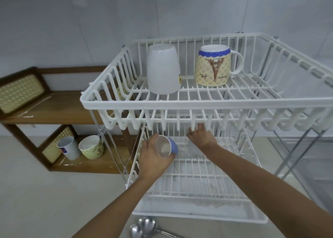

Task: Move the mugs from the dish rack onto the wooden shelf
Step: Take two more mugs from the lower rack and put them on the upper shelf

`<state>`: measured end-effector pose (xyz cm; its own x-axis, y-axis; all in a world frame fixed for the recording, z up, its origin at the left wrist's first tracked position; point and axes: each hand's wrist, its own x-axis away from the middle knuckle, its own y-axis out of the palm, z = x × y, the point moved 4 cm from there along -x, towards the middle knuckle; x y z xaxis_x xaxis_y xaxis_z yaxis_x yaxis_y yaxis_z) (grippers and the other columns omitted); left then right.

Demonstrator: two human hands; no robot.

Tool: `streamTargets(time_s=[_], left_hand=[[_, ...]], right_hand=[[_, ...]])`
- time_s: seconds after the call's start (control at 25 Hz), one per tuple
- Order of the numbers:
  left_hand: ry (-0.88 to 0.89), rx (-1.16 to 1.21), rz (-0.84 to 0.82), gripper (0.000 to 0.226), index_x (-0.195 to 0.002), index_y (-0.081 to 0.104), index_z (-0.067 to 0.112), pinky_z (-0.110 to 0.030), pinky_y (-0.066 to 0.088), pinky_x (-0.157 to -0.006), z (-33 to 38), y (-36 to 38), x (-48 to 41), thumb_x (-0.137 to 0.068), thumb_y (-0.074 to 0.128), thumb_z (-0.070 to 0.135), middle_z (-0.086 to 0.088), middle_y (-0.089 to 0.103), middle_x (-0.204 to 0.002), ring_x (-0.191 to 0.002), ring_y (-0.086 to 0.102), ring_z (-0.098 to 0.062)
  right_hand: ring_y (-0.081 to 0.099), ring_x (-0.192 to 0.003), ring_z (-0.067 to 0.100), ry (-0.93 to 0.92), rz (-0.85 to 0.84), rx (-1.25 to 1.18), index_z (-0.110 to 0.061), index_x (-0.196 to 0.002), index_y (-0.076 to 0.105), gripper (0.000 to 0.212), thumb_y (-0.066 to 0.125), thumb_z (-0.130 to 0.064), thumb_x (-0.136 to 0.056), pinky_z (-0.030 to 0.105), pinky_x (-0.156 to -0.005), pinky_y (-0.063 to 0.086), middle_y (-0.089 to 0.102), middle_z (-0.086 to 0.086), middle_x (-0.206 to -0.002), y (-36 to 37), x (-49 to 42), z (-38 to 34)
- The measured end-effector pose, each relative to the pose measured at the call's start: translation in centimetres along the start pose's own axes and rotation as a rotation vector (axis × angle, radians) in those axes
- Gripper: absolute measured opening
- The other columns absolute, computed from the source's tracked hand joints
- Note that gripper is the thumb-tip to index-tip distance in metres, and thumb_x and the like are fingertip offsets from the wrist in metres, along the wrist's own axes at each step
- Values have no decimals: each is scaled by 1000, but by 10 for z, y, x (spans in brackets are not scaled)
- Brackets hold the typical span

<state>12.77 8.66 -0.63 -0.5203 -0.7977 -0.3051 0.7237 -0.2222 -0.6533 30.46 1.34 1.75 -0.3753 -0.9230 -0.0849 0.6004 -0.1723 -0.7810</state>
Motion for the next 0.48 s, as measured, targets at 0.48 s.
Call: streamTargets(time_s=[0.48], left_hand=[[197, 295, -203, 80, -127, 38, 57, -3, 34, -84, 47, -122, 114, -53, 69, 56, 28, 43, -117, -111, 43, 12]], right_hand=[[66, -97, 17, 421, 68, -1606, -25, -113, 54, 71, 92, -29, -53, 37, -77, 55, 69, -6, -106, -25, 147, 9]])
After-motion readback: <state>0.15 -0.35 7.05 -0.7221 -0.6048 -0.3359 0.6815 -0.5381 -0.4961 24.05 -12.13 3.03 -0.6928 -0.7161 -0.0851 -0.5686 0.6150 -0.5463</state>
